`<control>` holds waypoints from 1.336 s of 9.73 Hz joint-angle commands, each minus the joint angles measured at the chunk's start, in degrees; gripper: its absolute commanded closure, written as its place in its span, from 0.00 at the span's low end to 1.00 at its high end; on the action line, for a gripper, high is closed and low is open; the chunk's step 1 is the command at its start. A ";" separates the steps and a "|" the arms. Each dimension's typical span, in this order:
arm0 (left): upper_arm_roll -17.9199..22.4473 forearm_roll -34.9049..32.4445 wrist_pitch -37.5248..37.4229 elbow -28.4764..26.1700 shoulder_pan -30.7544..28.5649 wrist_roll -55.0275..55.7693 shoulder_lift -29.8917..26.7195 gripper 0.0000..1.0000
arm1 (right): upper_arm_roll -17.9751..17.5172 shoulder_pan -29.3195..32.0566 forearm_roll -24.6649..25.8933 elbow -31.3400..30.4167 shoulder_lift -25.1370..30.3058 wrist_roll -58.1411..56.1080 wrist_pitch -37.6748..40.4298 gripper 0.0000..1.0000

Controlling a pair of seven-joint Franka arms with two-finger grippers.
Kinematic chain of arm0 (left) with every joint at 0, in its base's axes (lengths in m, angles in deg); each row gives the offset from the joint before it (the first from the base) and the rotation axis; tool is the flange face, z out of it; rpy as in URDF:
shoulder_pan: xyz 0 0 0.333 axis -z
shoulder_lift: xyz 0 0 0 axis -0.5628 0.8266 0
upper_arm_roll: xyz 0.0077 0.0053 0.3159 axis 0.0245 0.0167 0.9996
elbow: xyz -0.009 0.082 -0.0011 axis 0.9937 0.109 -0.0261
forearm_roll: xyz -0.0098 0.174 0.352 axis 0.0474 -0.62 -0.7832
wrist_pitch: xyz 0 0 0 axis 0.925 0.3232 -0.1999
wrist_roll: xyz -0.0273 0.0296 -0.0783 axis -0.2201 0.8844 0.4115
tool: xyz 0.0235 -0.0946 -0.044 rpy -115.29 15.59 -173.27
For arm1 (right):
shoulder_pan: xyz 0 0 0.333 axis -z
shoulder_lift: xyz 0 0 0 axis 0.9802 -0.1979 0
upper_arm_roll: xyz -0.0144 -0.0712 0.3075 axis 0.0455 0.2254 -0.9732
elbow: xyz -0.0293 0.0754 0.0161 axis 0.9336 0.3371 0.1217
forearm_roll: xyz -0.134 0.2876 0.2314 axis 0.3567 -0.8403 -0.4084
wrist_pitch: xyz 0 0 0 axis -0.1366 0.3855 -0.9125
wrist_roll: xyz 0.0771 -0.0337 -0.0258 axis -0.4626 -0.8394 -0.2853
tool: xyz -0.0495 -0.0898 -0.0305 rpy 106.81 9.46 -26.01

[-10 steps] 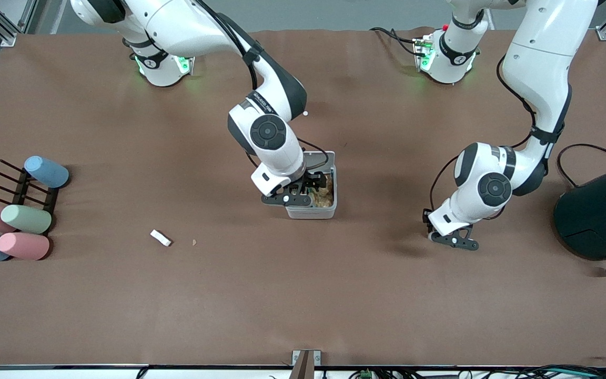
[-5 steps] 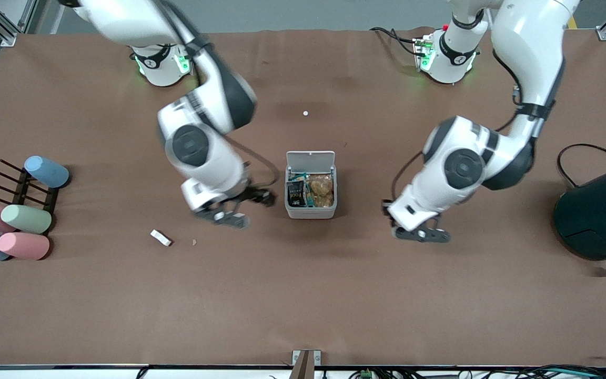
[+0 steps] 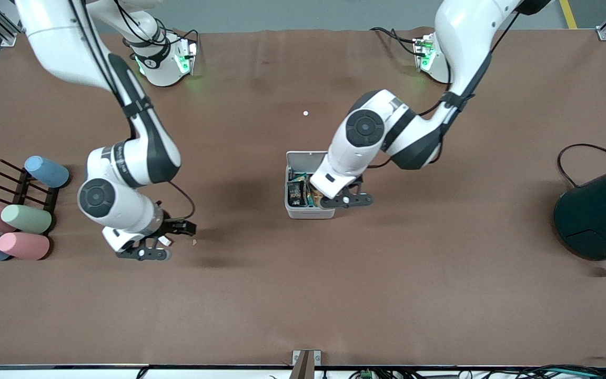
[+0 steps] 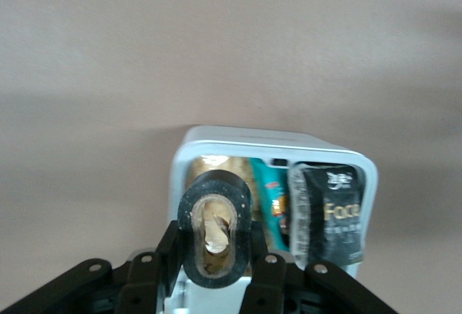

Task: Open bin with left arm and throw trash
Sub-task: 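Move the tape over the bin while the right gripper reaches the stick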

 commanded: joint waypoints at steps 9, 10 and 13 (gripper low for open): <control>0.16 -5.63 0.32 1.96 0.80 4.41 3.10 0.01 | -1.27 8.39 7.65 -2.18 -4.86 -34.83 -10.43 0.18; 0.16 -5.63 0.14 2.05 0.71 4.58 2.84 0.00 | -1.27 8.22 7.65 -2.53 -4.87 -36.97 -9.82 0.18; 0.16 -5.63 -3.00 2.05 -4.10 1.62 -0.48 0.00 | -1.80 7.43 7.56 -6.04 -4.78 -36.91 -9.20 0.17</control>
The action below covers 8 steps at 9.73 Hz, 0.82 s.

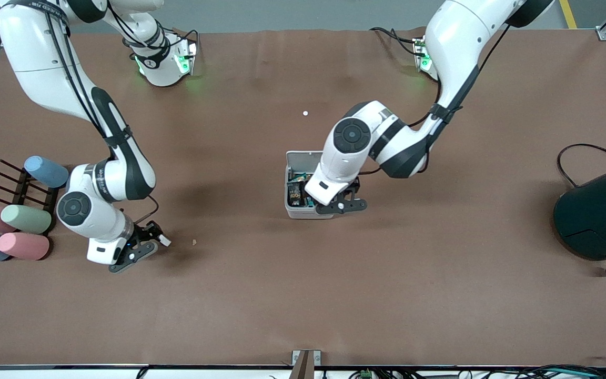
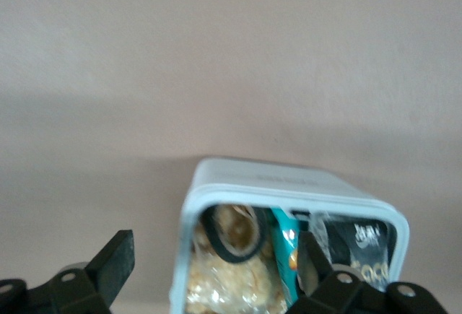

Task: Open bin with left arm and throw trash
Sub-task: 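Drop the tape into the bin while the right gripper grasps the stick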

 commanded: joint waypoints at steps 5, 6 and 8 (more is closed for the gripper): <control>-0.99 0.67 -16.70 0.02 -15.91 -18.68 -13.64 0.00 | -1.10 -0.43 0.78 -4.51 0.87 0.55 0.38 0.49; -0.91 1.03 -18.99 -0.15 -17.85 -21.24 -16.02 0.00 | -1.10 -0.77 0.61 -4.34 1.04 4.55 2.56 0.73; -0.90 1.64 -23.04 -0.06 -20.50 -25.37 -20.24 0.00 | -1.10 -2.08 0.61 -4.08 1.13 11.16 2.93 0.99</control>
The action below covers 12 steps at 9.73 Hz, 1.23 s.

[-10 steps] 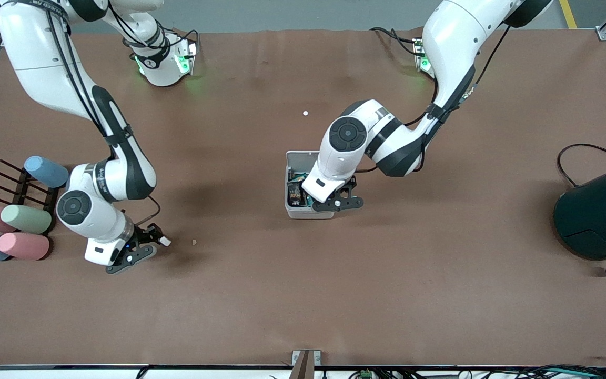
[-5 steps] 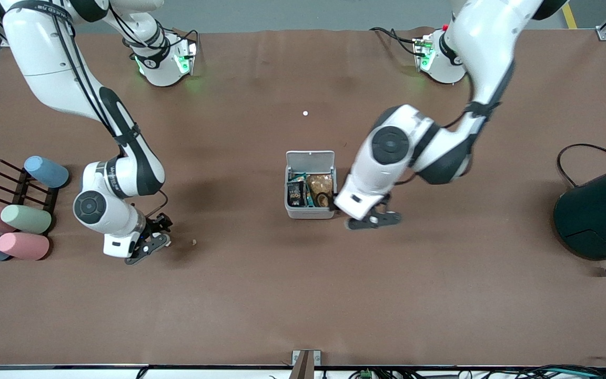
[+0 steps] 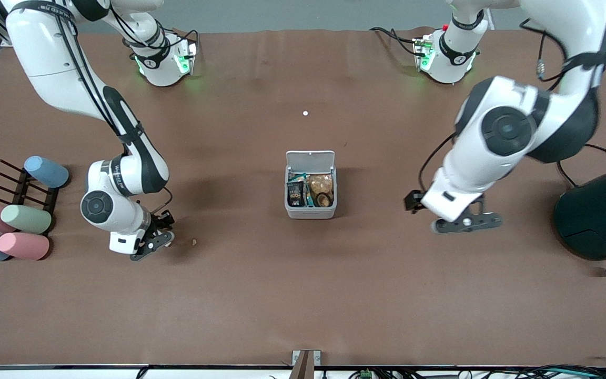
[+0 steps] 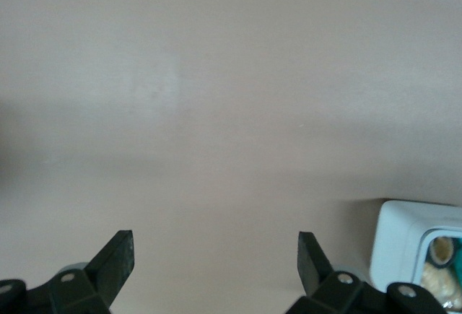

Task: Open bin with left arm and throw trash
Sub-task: 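Drop the tape into the bin while the right gripper grasps the stick, then carry the white stick over the bin with the right gripper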

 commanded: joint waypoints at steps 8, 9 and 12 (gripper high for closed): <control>25.17 11.70 -15.40 -1.26 2.99 -31.15 -18.53 0.00 | -13.97 -7.62 0.25 15.89 4.12 53.88 13.86 1.00; 25.36 11.53 -15.40 -1.26 2.90 -32.99 -18.44 0.00 | -16.88 -8.85 0.34 18.19 4.12 60.92 13.96 1.00; 25.28 11.08 -14.44 1.62 3.08 -33.80 -16.34 0.00 | -17.97 -18.32 0.51 18.57 4.03 73.53 13.62 1.00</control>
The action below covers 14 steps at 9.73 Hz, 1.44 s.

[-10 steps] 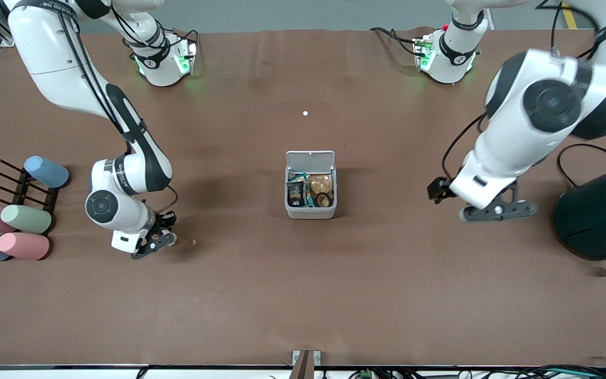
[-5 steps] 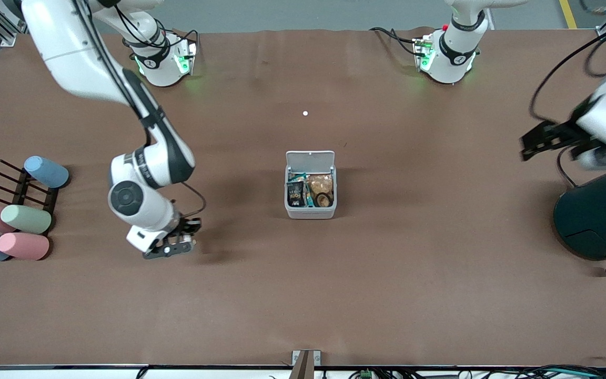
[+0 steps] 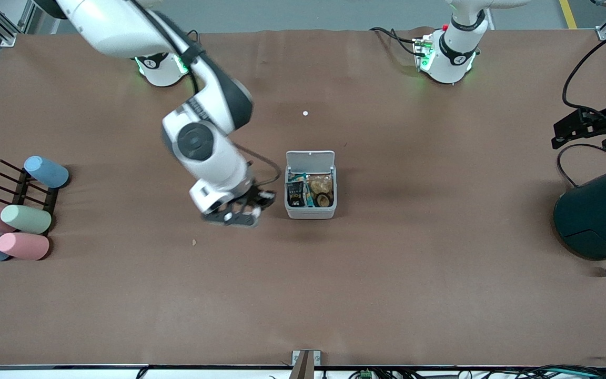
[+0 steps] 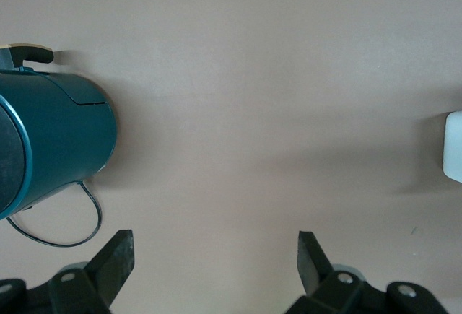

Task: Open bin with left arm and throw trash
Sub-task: 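Carry the white stick over the bin with the right gripper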

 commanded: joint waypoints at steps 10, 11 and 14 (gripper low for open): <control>0.07 0.29 -0.25 4.89 0.12 -0.15 2.87 0.00 | 0.35 -6.73 1.17 -1.20 -4.31 7.38 -0.99 0.97; 0.07 0.11 -0.25 4.89 0.12 -0.15 2.79 0.00 | 0.35 -6.73 1.18 -1.20 -4.84 7.47 -1.25 0.94; 0.15 0.55 -0.25 4.89 -0.59 -0.24 2.79 0.00 | 0.35 -6.64 0.47 -0.68 -4.67 7.47 -0.73 0.47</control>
